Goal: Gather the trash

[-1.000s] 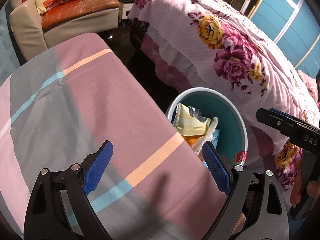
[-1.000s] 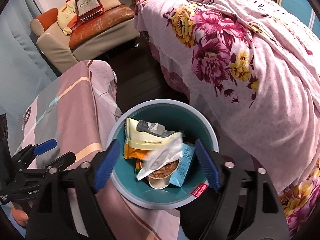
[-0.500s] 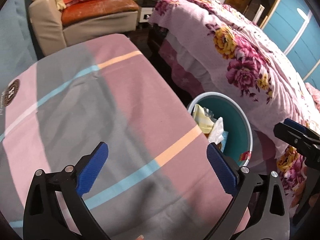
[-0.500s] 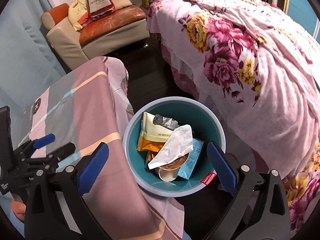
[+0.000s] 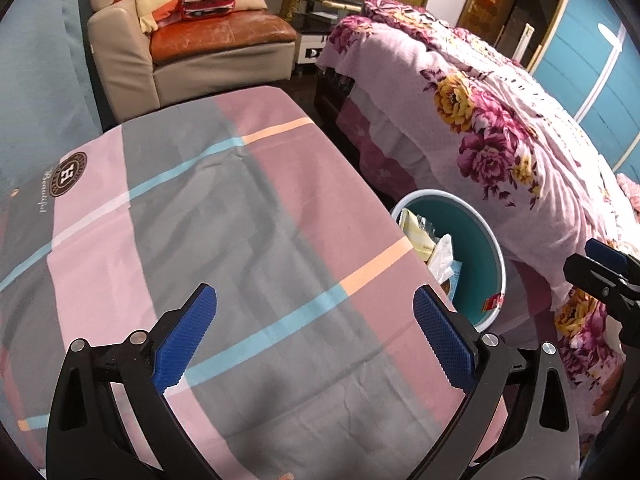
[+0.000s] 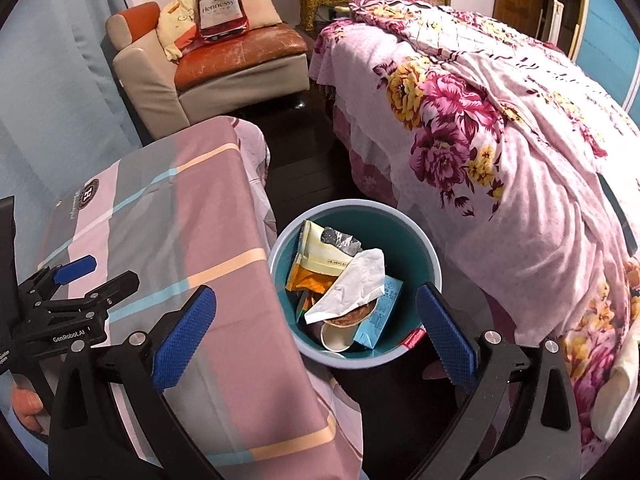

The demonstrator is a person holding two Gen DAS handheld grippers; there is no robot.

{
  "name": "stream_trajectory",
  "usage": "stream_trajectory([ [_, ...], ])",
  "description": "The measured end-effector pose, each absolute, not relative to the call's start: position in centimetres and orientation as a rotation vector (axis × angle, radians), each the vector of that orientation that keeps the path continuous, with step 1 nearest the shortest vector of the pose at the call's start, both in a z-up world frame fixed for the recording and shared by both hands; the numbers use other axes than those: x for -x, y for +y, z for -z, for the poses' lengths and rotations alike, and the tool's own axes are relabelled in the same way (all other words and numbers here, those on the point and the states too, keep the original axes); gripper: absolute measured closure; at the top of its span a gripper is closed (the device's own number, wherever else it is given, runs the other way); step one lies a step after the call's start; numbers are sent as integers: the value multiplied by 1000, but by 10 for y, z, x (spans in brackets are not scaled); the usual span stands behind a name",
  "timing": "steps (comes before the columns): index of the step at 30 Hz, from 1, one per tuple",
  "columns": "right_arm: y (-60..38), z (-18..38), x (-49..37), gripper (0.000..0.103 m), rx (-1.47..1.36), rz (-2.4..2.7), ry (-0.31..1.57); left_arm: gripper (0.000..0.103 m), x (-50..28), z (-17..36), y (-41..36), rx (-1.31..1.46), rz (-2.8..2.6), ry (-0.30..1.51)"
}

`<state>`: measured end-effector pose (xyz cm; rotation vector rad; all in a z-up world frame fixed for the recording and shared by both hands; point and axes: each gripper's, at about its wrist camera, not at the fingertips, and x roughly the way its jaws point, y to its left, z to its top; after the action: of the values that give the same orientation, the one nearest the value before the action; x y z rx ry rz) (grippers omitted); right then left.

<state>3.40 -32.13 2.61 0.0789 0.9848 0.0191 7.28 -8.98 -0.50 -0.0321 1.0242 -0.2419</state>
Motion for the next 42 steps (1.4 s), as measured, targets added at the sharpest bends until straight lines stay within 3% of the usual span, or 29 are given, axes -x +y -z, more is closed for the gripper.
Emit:
stream_trajectory([
  [42, -328, -17, -13, 7, -90, -23, 1004, 4, -53, 4, -102, -32, 217, 1020],
])
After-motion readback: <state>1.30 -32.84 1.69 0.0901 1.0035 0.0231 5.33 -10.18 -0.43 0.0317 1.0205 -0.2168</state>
